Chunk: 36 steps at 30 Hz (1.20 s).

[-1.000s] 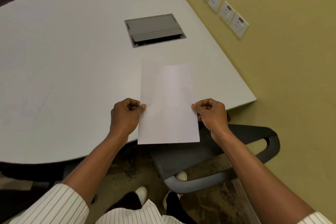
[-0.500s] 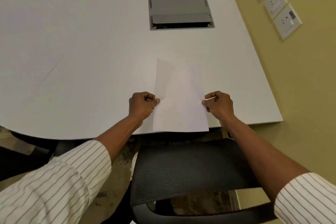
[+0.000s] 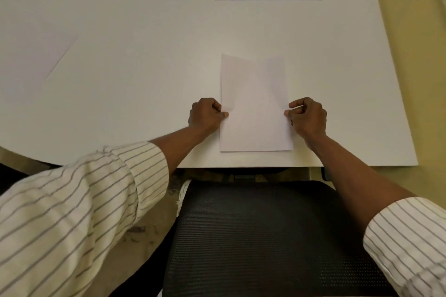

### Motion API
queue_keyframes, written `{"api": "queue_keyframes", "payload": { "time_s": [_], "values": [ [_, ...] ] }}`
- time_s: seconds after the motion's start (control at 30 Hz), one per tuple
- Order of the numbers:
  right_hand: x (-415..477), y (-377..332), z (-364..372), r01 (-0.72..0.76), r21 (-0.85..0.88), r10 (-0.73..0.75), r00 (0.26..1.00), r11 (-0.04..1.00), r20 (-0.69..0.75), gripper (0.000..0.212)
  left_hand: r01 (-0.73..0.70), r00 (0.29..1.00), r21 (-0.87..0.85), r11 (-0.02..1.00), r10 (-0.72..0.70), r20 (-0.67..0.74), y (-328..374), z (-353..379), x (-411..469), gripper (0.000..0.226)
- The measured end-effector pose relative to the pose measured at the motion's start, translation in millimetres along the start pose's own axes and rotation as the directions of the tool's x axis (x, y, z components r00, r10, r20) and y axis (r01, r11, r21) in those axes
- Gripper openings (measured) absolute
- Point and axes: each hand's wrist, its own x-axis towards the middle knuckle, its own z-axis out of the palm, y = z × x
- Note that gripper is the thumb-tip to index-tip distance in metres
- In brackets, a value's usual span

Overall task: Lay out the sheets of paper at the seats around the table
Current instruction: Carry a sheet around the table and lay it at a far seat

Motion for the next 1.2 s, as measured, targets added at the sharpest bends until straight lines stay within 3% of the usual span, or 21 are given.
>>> {"api": "queue_keyframes", "payload": {
  "time_s": [0.33, 0.57, 1.2],
  "values": [
    [30, -1, 13, 0.032, -0.044, -0.036, 0.995, 0.999, -0.097, 0.019, 0.005, 1.000, 0.181, 0.984, 0.000, -0.028, 21, 9, 30, 0.025],
    [39, -1, 15, 0.019, -0.088, -0.028, 0.993, 0.996, -0.112, 0.029, 0.031, 0.999, 0.181, 0.983, -0.023, -0.046, 21, 11, 34, 0.034],
    [46, 8, 15, 0.049, -0.066, -0.055, 0.995, 0.997, -0.081, 0.022, 0.014, 0.999, 0.179, 0.984, -0.005, -0.053, 18, 13, 34, 0.026]
  ]
}}
